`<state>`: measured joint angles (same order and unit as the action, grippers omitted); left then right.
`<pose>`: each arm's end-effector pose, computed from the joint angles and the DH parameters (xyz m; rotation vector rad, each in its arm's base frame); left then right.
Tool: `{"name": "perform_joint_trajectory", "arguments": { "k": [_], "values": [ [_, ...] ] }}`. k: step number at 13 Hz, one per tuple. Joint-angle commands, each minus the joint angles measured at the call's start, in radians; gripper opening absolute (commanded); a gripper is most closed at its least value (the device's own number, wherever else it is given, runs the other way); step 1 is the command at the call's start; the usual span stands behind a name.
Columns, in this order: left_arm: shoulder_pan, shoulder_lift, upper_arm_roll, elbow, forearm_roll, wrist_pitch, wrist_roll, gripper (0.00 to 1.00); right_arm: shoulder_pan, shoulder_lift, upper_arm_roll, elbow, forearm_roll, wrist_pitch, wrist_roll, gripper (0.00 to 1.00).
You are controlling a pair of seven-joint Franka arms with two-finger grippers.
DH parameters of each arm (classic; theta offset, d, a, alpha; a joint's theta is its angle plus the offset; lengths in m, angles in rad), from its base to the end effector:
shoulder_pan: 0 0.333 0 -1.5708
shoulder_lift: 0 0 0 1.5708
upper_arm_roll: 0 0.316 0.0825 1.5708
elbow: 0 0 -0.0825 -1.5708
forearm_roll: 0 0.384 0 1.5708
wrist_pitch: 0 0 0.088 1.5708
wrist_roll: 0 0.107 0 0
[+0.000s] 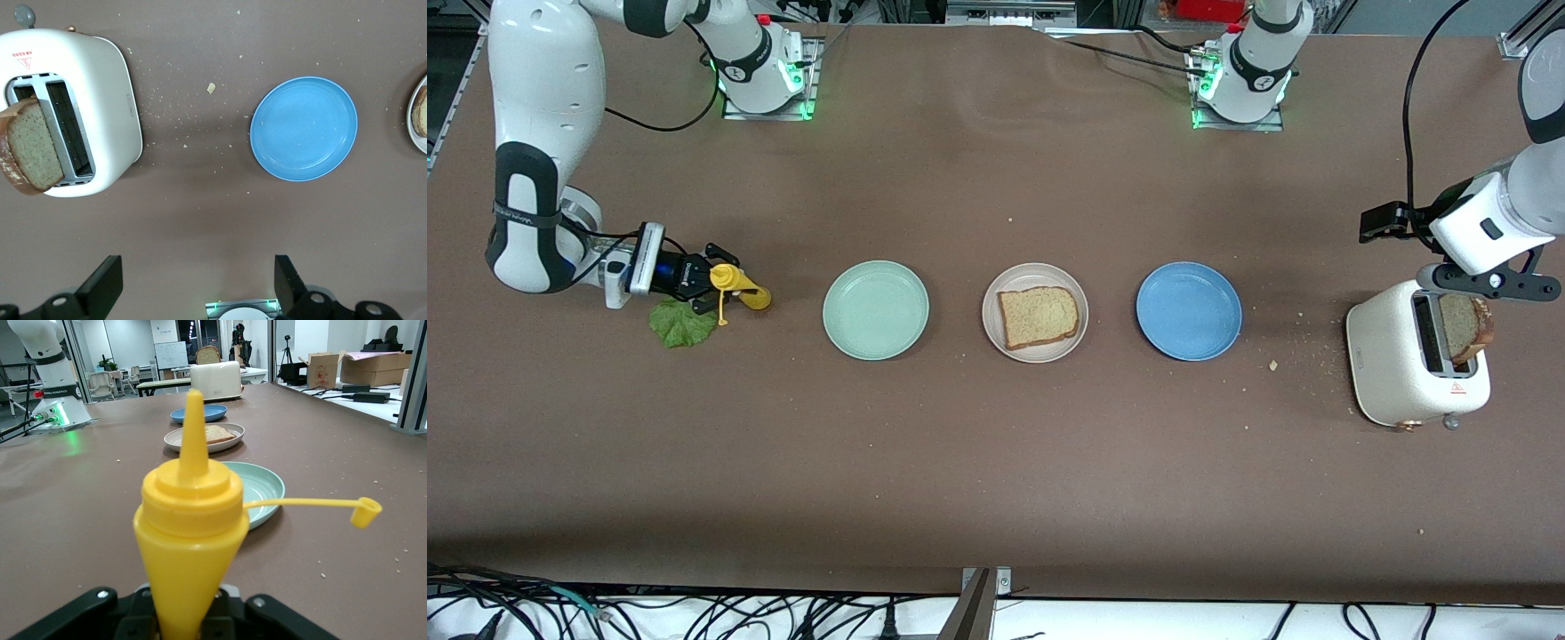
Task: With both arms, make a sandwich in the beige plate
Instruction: 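Lower the mustard bottle onto the table and open the right gripper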
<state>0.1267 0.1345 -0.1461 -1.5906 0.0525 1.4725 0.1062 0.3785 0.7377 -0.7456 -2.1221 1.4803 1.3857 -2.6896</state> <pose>0.5745 -0.0005 0.5328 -3.0884 0.1983 0.3925 0.4925 -0.0765 0.1330 -1.5512 -1.3353 -1.0040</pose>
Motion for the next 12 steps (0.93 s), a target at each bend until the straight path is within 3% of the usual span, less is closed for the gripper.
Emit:
{"name": "perform_joint_trajectory", "arguments": {
  "k": [1, 2, 6, 9, 12],
  "values": [
    [0.004, -0.01, 0.003, 0.006, -0.023, -0.018, 0.007, 1.0, -0.012, 0.009, 0.002, 0.014, 0.014, -0.028, 0.01, 0.67],
    [0.004, -0.01, 0.003, 0.006, -0.023, -0.018, 0.007, 1.0, -0.012, 0.009, 0.002, 0.013, 0.012, -0.027, 0.022, 0.76],
    [0.004, -0.01, -0.001, 0.006, -0.023, -0.018, 0.004, 1.0, -0.03, 0.008, -0.003, 0.014, -0.012, -0.03, 0.072, 0.89],
    [0.004, -0.01, 0.0, 0.006, -0.023, -0.018, 0.004, 1.0, -0.058, 0.008, -0.026, 0.037, -0.095, -0.016, 0.155, 0.96],
    [0.002, -0.009, 0.0, 0.02, -0.023, -0.021, 0.004, 1.0, -0.069, 0.008, -0.09, 0.085, -0.207, 0.007, 0.252, 0.97]
  ]
}}
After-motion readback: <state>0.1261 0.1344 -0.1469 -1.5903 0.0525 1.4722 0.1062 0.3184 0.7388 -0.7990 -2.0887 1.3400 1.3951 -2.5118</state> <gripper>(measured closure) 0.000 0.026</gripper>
